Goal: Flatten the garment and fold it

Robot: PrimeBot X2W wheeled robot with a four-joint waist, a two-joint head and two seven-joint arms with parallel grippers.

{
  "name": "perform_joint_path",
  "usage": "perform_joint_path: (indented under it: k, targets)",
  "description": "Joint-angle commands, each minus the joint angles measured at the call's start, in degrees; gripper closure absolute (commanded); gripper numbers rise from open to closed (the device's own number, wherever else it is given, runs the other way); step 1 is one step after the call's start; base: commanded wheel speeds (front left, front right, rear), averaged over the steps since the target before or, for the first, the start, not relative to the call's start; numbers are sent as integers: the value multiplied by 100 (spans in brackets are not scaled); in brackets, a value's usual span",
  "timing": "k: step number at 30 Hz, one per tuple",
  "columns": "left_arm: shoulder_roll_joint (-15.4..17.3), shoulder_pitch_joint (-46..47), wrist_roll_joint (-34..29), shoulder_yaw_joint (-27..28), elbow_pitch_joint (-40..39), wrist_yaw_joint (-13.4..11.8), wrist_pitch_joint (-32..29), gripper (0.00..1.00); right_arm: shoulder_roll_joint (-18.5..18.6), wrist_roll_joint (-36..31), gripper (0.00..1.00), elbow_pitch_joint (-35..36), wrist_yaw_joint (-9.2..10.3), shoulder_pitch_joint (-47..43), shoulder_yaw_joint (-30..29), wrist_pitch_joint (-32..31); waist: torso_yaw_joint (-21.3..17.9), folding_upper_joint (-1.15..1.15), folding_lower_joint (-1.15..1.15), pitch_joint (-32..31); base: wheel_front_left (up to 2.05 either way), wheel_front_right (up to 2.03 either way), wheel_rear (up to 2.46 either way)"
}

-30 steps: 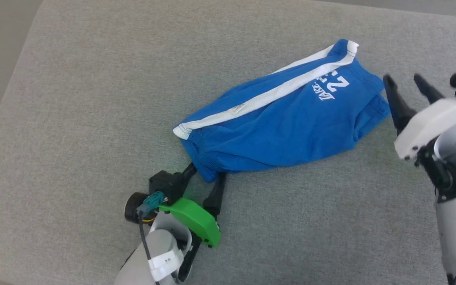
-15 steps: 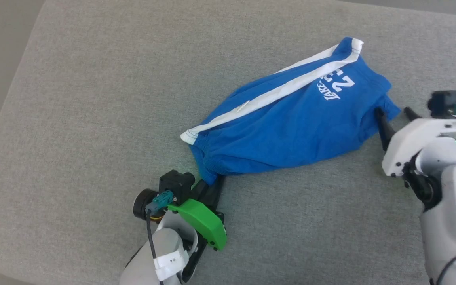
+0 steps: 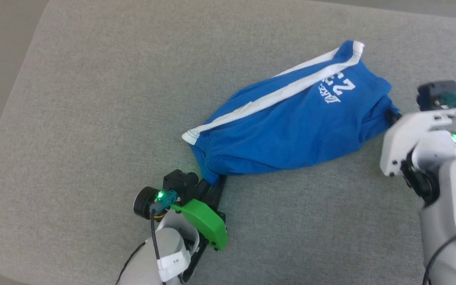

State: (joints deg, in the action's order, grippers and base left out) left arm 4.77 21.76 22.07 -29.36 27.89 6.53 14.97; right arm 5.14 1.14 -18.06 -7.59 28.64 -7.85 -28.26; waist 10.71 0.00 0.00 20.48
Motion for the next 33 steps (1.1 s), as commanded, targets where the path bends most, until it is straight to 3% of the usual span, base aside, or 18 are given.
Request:
perform_joint_path:
  k: [1,9,15,20,26,27,28,29,33]
  targets:
    - [73,11,-109,-32,-28,35,2,100,-24,53,100,201,10,-225,-60,115,-44,0,0,-120,0,0,0]
    - [546,-150,-80,-298,-244,79,-102,100,-206,479,100,1737,10,-1658,-240,382,-371,0,0,-510,0,0,0]
    - [1001,-364,75,-454,-695,89,-418,100,-223,1009,100,2372,10,-2599,-142,466,-633,0,0,-634,0,0,0]
    - [1256,-584,226,-479,-896,90,-695,100,-224,1213,100,2173,10,-3003,-27,515,-789,0,0,-615,0,0,0]
    - [1288,-707,383,-520,-869,82,-850,100,-225,1327,100,1555,10,-3028,126,566,-853,0,0,-670,0,0,0]
    - [1282,-729,395,-495,-874,40,-813,40,-225,1370,87,1514,10,-3022,148,575,-860,0,0,-707,0,0,0]
    - [1274,-753,420,-481,-881,24,-795,0,-225,1386,62,1510,10,-3021,164,595,-866,0,0,-735,0,0,0]
    - [1266,-790,453,-454,-897,-5,-763,0,-225,1398,0,1516,10,-3034,173,607,-871,0,0,-782,0,0,0]
    - [1270,-1000,588,-359,-1028,-115,-692,0,-225,1380,0,1691,10,-3131,46,692,-862,0,0,-958,0,0,0]
